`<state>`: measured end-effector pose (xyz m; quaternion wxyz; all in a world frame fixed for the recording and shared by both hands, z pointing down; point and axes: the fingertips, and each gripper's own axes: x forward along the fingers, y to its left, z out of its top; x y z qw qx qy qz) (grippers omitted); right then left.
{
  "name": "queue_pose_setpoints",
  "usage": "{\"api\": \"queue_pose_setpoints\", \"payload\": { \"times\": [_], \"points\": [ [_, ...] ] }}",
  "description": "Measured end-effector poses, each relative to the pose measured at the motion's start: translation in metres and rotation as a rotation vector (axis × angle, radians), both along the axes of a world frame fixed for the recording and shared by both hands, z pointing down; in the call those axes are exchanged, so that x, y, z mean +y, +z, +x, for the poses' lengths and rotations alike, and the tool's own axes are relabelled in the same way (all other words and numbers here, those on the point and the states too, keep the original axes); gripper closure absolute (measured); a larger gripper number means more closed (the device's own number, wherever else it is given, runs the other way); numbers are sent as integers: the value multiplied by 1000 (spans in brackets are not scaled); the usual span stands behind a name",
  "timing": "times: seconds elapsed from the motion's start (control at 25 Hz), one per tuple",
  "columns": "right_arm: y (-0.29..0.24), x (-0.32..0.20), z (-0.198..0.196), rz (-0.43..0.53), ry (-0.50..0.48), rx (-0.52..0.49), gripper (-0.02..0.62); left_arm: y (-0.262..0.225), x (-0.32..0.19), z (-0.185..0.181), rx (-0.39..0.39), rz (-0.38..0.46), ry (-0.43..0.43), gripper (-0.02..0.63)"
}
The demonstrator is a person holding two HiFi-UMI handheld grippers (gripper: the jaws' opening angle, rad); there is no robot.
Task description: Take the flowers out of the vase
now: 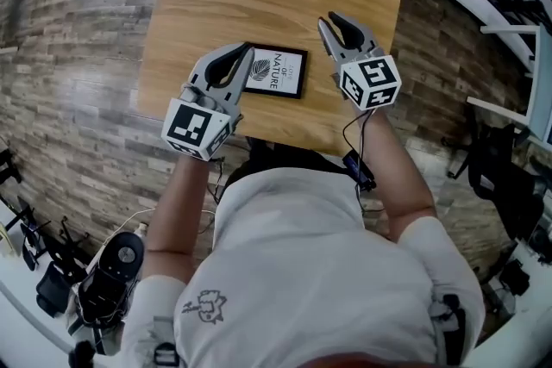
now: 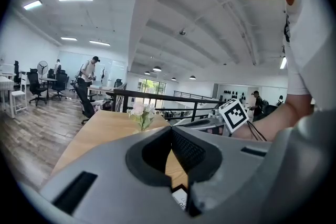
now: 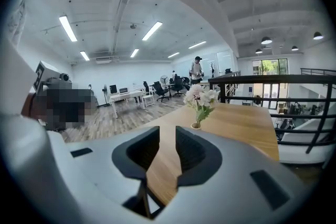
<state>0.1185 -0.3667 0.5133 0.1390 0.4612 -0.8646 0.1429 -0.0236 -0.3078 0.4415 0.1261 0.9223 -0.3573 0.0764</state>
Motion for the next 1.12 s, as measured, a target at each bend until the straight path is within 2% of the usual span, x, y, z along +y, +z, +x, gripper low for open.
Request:
{"api": "queue_pose_setpoints", "payload": {
  "times": [0.24, 0.44, 0.68, 0.88, 1.12],
  "points": [
    [18, -70, 5, -40, 34, -71, 429, 17, -36, 12, -22, 24, 6, 601],
    [40, -118, 2, -66, 34, -73, 390, 25, -66, 19, -34, 37, 2, 601],
    [67, -166, 2, -95, 58, -60, 385, 41, -93, 22, -26, 31, -23, 601],
    [91, -192, 3, -147, 80, -85, 382, 53, -111, 27, -21, 20, -44, 601],
    [109, -215, -6, -168, 46, -86, 382, 58, -123, 37, -31, 20, -45, 601]
  ]
}}
